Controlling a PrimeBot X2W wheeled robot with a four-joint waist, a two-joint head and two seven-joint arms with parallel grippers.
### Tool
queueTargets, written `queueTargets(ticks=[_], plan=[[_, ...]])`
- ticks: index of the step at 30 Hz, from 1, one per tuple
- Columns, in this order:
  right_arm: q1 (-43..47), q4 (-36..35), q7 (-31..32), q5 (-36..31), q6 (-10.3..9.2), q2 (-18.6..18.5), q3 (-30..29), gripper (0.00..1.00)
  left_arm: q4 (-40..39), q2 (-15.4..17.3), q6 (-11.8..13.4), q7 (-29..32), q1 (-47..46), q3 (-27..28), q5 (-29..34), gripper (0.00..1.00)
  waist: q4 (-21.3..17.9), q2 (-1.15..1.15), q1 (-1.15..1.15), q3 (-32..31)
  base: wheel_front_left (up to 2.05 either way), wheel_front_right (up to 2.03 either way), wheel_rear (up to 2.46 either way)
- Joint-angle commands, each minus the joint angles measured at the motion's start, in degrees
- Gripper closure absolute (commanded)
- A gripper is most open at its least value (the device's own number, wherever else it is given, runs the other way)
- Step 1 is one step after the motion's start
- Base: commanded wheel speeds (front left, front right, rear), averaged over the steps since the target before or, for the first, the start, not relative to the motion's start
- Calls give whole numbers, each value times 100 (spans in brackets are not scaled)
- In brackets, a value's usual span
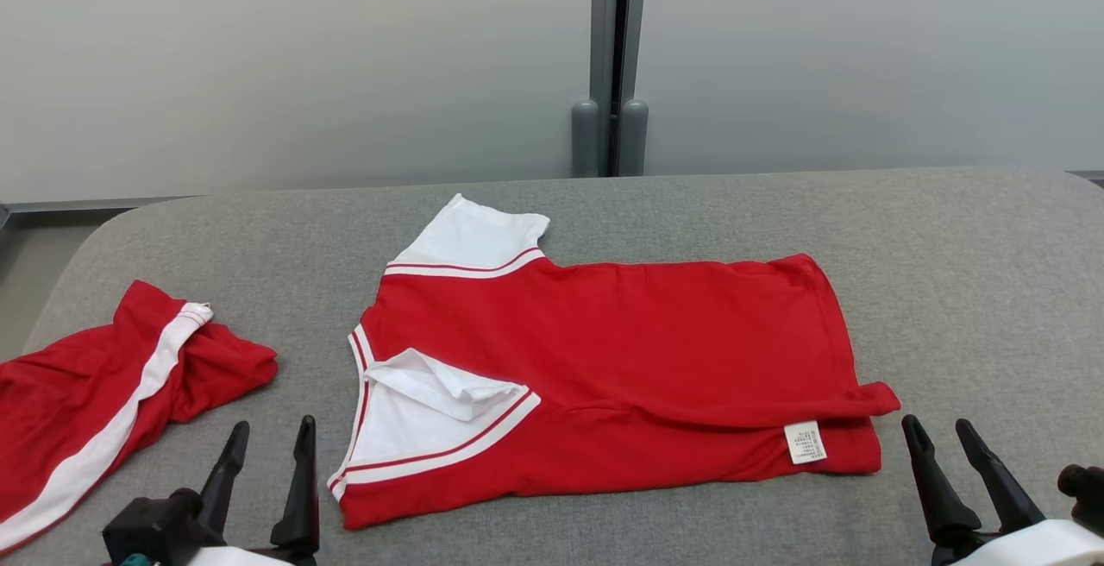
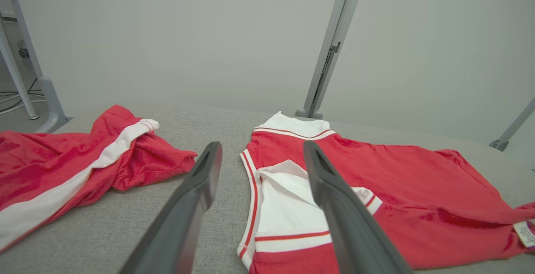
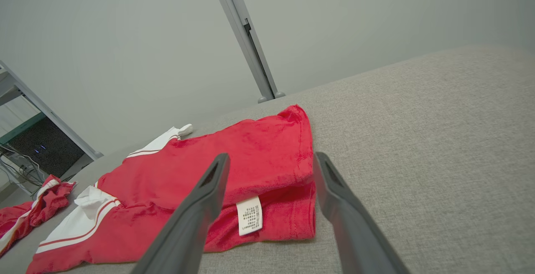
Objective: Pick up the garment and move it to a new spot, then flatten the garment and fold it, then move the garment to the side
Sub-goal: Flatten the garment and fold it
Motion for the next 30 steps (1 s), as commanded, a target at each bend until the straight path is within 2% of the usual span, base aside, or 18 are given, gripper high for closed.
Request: queueTargets(ticks=[1,9,17,30], plan=[[-60,50,-6,-30,13,-16,-3,0,67,8,-55,7,49,-11,29,0,-18,0,0,-11,0,0,0],[-289,546,518,-100,13,21,-10,0,491,64,-180,765,-142,-362,-87,0,-65,0,0,9,0,0,0],[-814,1295,1478,-154,13,187,203,0,959,-27,-279,1424,-447,-581,-295,0,-69,0,0,82,0,0,0],[-1429,1892,1906,-54,13,218,463,0,1799,-194,-688,2042,-1060,-878,-456,0,54,0,0,305,0,0,0]])
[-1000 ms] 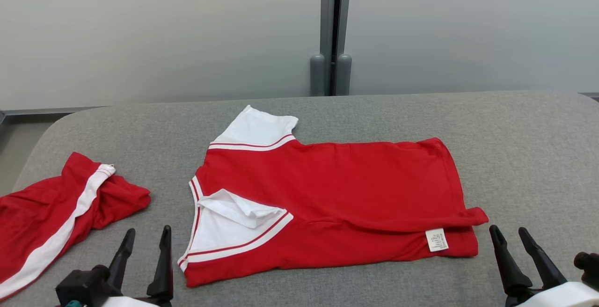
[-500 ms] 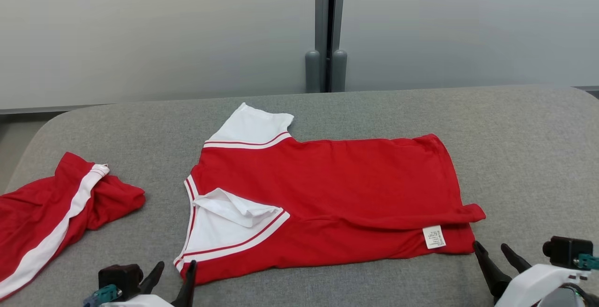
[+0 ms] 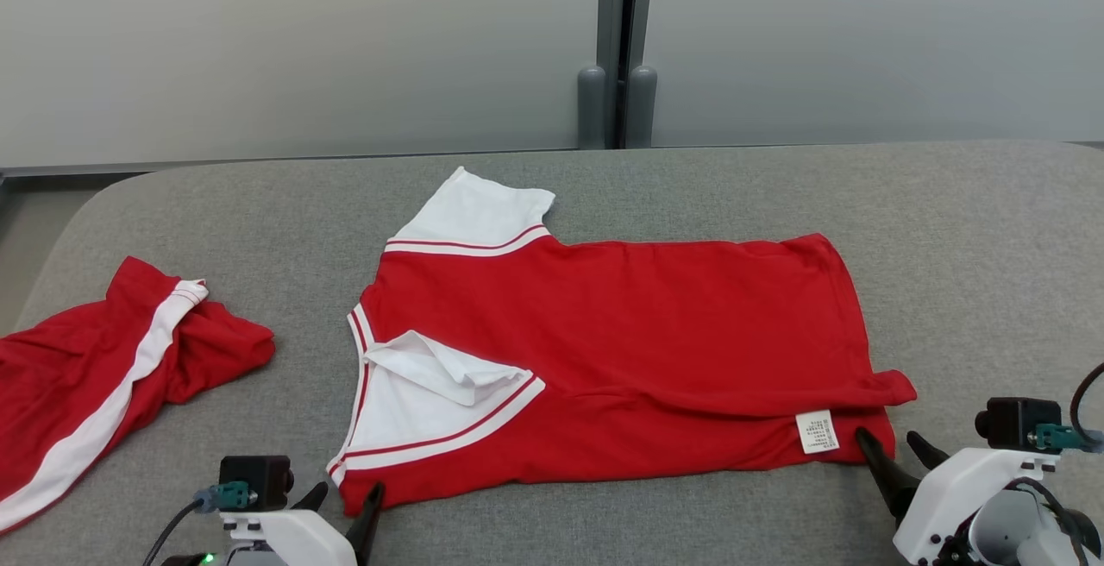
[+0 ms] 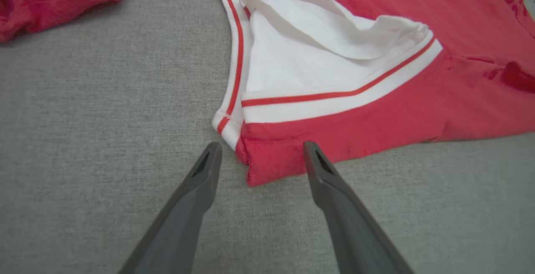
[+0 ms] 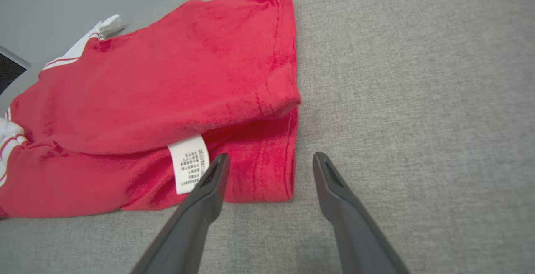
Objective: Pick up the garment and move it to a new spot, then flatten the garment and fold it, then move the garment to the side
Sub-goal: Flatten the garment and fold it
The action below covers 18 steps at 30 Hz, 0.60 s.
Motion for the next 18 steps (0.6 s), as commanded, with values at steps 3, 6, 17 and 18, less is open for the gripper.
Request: queueTargets(ticks=[3,6,17,18], plan=[[-155,133,147,47,13,-42,75,0,344,-49,-88,270,-369,-52,-66,0,43,0,0,103,0,0,0],[-225,173,213,111,13,-29,163,0,631,-129,-200,441,-604,-105,-108,0,40,0,0,166,0,0,0],[-288,145,29,347,13,-142,356,100,1077,-228,-455,413,-793,-149,-220,100,53,0,0,87,0,0,0],[-262,125,41,384,13,-170,359,100,1049,-201,-461,409,-757,-148,-226,100,58,0,0,63,0,0,0]])
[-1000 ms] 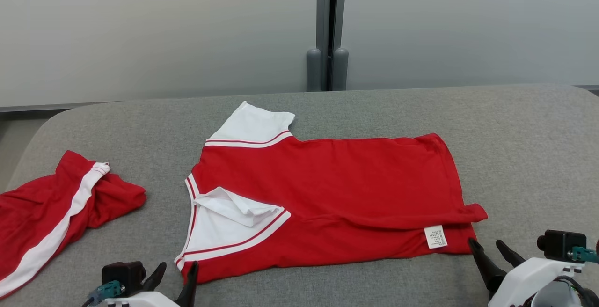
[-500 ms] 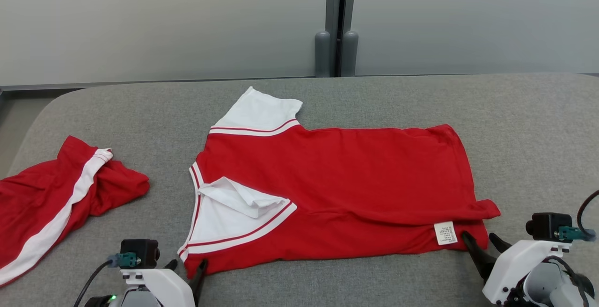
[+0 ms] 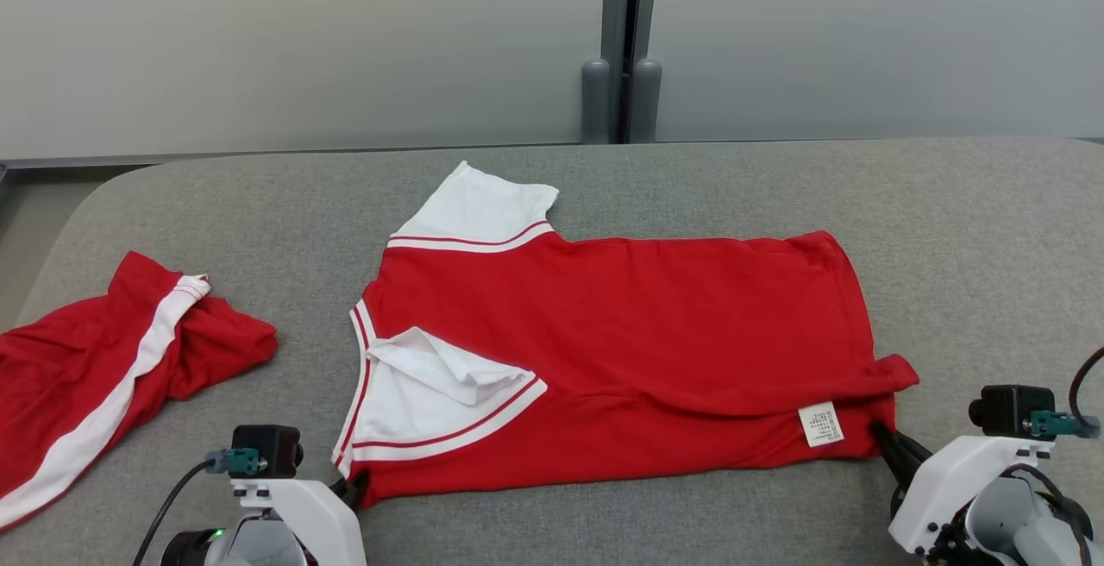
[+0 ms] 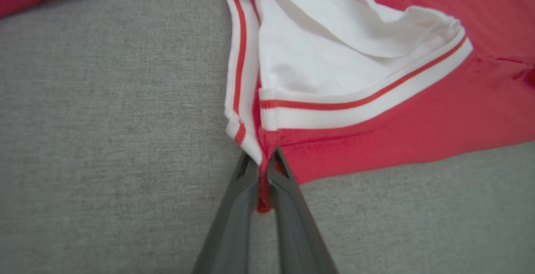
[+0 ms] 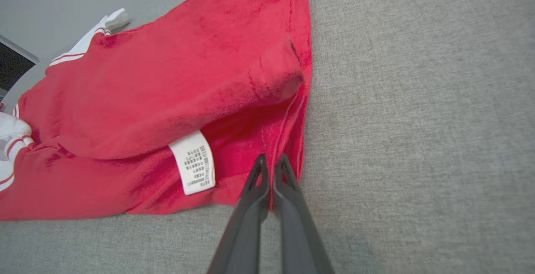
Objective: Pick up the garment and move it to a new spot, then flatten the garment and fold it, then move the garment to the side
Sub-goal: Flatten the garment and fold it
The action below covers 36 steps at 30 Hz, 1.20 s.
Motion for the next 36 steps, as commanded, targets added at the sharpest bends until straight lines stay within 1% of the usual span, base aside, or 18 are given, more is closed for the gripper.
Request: queueTargets(ticks=[1,5,9,13,17,23,27,28,29,30,31,36], plan=[[30,-67,-9,81,13,-103,7,100,-67,99,-17,-25,74,11,-25,100,16,0,0,-54,0,0,0],[148,-222,92,189,13,-248,21,100,-262,219,12,31,202,13,-39,100,37,0,0,-113,0,0,0],[383,-479,286,306,13,-481,-16,100,-728,415,146,159,473,3,-59,100,61,0,0,-200,0,0,0],[723,-800,535,379,13,-687,-97,100,-1287,670,331,331,823,-13,-49,100,48,0,0,-267,0,0,0],[1188,-1160,780,433,13,-829,-297,100,-1896,945,554,551,1267,-3,-119,100,27,0,0,-307,0,0,0],[2142,-1737,1230,528,12,-859,-778,100,-2710,1327,939,821,1914,34,-199,100,26,0,0,-335,0,0,0],[2611,-2101,1545,379,8,-750,-1169,100,-3096,1471,1121,957,2217,65,-304,100,-12,0,0,-310,0,0,0],[2683,-2160,1635,331,8,-698,-1255,100,-3149,1482,1134,988,2261,60,-323,94,-24,0,0,-303,0,0,0],[2738,-2224,1720,264,8,-641,-1327,62,-3187,1491,1157,1020,2300,44,-345,53,-37,0,0,-300,0,0,0],[2765,-2276,1806,192,8,-585,-1394,35,-3210,1499,1167,1043,2318,33,-358,5,-49,0,0,-300,0,0,0],[2779,-2323,1877,130,8,-524,-1471,0,-3224,1500,1179,1063,2319,30,-355,0,-61,0,0,-301,0,0,0],[2856,-2590,2188,-180,9,-232,-1866,0,-3279,1570,1225,1137,2168,21,-270,0,-95,0,0,-312,0,0,0]])
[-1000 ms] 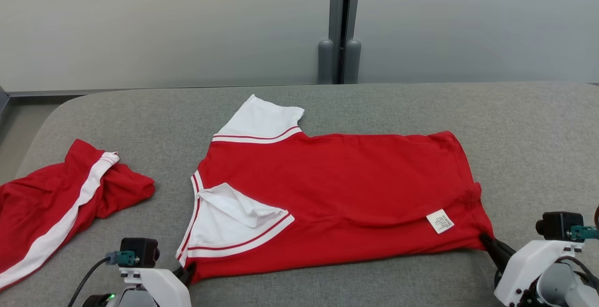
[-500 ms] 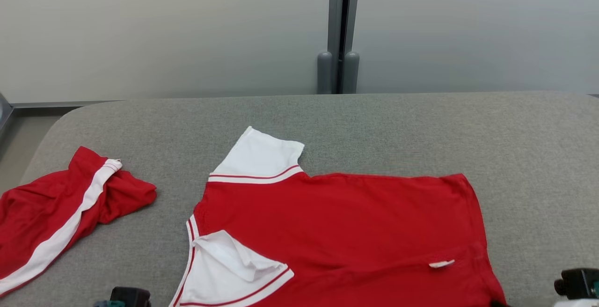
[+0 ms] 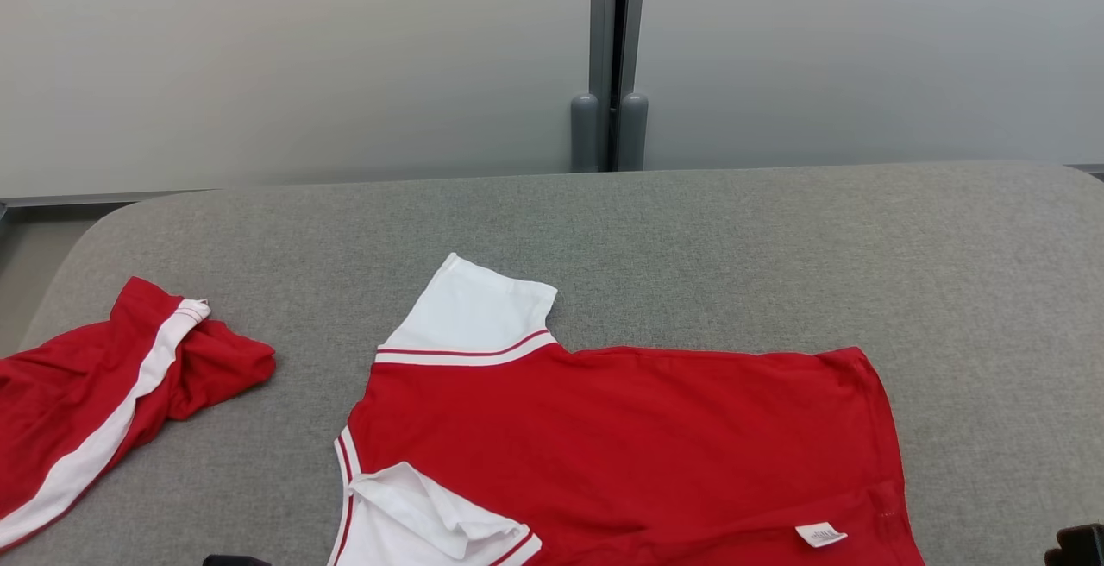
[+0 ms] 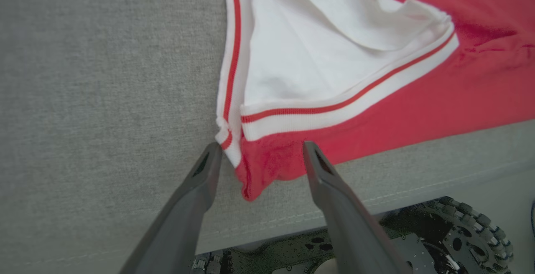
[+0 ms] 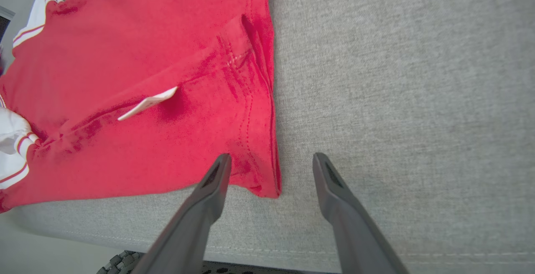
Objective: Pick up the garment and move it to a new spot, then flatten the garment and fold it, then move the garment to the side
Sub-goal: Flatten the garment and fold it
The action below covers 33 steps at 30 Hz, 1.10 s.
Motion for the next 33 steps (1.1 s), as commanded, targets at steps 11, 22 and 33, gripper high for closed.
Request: queueTargets(ticks=[11,22,33], plan=[[-83,-773,49,-581,5,350,-794,0,-370,206,147,-400,-594,332,402,0,-72,0,0,33,0,0,0],[-930,-692,-293,-950,5,489,-968,0,-140,187,-312,-275,-1726,305,573,0,-251,0,0,350,0,0,0],[-2724,201,-432,-731,5,433,-247,0,758,-29,-1207,459,-3534,195,342,0,-578,0,0,1280,0,0,0]])
